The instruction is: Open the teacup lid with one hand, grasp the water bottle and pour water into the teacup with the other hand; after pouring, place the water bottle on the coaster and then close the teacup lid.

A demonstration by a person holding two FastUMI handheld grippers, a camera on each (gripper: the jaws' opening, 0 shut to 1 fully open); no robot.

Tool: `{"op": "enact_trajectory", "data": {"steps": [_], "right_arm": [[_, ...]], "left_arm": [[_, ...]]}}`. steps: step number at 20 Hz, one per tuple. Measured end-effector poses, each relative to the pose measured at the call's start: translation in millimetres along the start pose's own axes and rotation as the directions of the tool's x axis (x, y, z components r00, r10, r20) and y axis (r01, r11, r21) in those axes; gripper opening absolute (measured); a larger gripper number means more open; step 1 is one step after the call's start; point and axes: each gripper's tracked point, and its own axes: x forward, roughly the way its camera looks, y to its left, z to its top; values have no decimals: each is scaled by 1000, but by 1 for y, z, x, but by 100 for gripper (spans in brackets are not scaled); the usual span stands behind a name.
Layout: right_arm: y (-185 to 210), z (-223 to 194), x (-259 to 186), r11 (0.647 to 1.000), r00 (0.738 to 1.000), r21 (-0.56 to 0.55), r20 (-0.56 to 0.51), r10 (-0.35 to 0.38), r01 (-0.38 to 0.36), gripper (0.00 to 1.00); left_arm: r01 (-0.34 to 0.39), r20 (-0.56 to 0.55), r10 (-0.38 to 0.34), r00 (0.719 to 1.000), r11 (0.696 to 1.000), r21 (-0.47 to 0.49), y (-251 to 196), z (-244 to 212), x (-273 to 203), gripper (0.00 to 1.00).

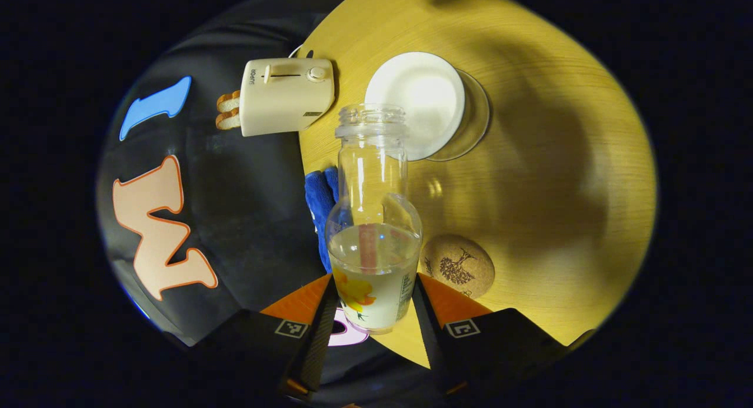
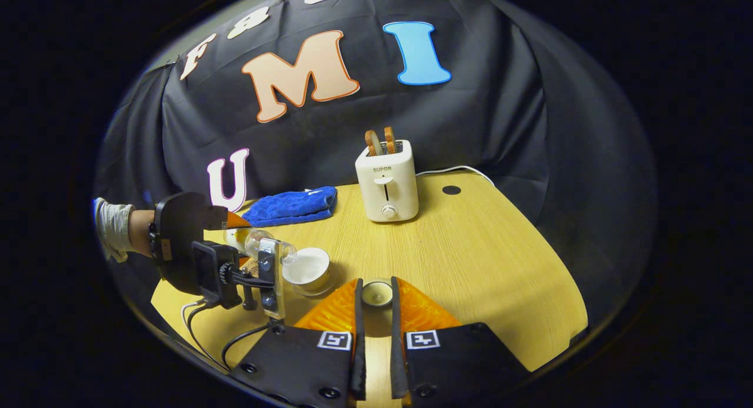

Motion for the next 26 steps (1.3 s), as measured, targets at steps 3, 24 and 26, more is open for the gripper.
{"op": "enact_trajectory", "data": {"steps": [3, 24, 26], "right_arm": [[-1, -2, -1, 1000, 1000, 1, 2, 4, -4, 19], [-13, -5, 1, 1000, 1000, 5, -5, 23, -23, 17], [-14, -3, 0, 1000, 1000, 0, -3, 25, -25, 19]], "left_arm": [[3, -30, -2, 1000, 999, 49, 4, -4, -3, 69], [16, -150, 27, 988, 961, 277, 27, -15, -14, 69], [12, -157, 36, 987, 955, 296, 30, -15, -14, 69]]}}
